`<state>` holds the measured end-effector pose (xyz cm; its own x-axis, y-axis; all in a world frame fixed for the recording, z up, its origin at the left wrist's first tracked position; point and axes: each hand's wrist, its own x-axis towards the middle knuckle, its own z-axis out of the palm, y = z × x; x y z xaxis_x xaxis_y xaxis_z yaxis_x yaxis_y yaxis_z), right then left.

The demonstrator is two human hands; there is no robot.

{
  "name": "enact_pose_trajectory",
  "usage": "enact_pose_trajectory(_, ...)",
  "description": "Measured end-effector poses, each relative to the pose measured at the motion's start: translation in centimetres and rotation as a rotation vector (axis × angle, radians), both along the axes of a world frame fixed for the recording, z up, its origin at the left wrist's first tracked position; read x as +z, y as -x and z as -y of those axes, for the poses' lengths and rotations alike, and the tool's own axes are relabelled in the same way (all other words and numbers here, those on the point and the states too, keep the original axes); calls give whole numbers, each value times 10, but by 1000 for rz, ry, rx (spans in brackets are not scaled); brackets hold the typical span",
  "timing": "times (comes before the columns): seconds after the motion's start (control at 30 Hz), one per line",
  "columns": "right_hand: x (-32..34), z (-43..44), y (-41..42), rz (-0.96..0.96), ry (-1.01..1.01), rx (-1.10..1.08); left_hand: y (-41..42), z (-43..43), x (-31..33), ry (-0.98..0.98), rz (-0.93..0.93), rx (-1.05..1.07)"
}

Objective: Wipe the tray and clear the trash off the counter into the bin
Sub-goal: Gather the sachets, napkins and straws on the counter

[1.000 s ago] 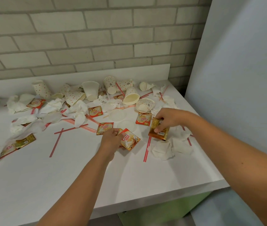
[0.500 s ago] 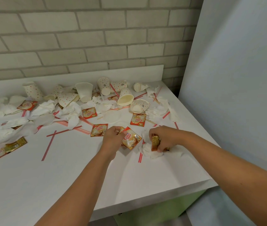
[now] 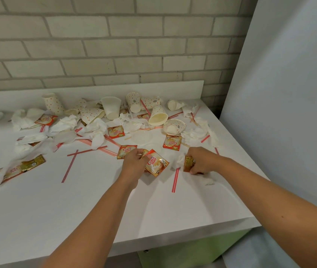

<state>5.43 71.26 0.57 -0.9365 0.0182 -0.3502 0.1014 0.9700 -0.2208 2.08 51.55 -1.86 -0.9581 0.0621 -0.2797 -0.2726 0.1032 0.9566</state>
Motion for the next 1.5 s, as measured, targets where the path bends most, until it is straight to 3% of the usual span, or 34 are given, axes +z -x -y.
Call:
enact_pose_trajectory(0.23, 26, 28, 9, -119, -30, 15, -3, 38, 3, -30, -3, 68)
enact_pose_trajectory(0.4, 65, 80, 14, -238, 160, 43, -7, 72, 12, -46, -79, 103)
enact_pose_trajectory(0.57, 80, 159, 9, -212, 499, 147, -13, 131, 24, -8, -139, 191)
enact_pose_trajectory(0.67, 78, 216, 6, -202, 601, 237, -21, 177, 27, 53, -156, 258)
enact_pose_trajectory(0.9, 47, 354, 0, -139, 593, 556, -64, 303, 29, 256, -159, 387)
enact_pose_trajectory(1.2, -4, 497, -44, -42, 649, 796, -142, 430, 12, 621, -134, 532)
enact_pose_trajectory(1.5, -80, 572, -80, -76, 421, 999, -194, 493, -63, 737, 93, 635)
